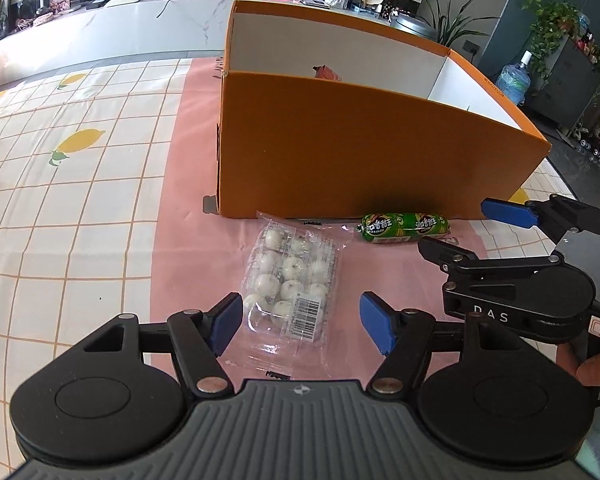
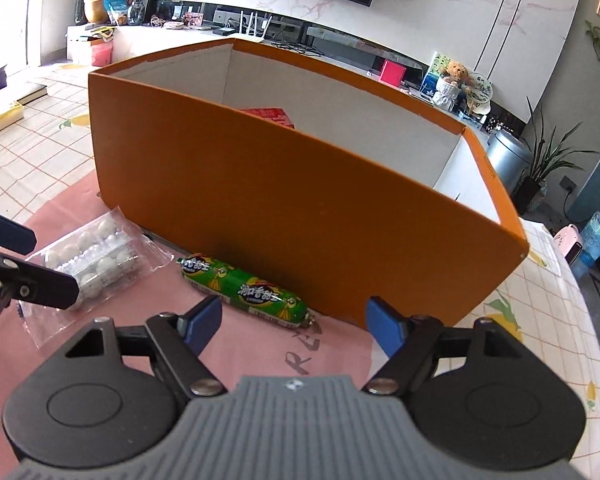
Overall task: Organize snacks
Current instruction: 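Grasp the clear candy pack with the left gripper while the right gripper grasps the green sausage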
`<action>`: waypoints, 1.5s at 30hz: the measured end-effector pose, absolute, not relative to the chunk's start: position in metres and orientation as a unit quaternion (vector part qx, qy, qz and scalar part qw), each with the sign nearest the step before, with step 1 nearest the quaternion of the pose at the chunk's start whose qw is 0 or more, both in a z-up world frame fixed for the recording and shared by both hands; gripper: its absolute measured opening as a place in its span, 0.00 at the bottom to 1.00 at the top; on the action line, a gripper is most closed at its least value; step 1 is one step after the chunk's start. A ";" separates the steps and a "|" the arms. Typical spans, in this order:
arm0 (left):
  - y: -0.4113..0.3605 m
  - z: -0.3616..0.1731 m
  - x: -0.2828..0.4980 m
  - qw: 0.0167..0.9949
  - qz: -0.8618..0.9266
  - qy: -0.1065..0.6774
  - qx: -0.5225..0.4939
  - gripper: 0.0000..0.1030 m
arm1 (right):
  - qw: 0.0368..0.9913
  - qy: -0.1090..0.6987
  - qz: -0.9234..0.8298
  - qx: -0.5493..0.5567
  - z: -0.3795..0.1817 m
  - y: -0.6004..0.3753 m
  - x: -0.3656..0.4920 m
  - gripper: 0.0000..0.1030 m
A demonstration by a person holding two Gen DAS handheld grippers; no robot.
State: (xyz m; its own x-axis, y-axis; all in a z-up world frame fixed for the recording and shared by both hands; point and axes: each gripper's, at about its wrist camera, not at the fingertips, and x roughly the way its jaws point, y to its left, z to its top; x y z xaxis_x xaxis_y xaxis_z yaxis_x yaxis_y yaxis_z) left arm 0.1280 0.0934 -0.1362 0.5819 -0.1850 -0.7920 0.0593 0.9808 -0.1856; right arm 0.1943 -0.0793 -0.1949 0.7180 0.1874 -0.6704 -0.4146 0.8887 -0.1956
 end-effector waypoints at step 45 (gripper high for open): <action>0.095 -0.149 0.126 0.892 -0.027 0.448 -0.056 0.81 | 0.898 0.366 0.220 -0.109 -0.211 -0.073 0.196 0.30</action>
State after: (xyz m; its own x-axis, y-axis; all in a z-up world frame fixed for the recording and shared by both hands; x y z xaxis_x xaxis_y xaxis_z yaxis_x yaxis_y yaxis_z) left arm 0.1262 0.0953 -0.1488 0.5966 -0.0988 -0.7965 -0.0019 0.9922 -0.1245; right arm 0.1958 -0.0728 -0.2112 0.6356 0.3157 -0.7045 -0.4753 0.8791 -0.0349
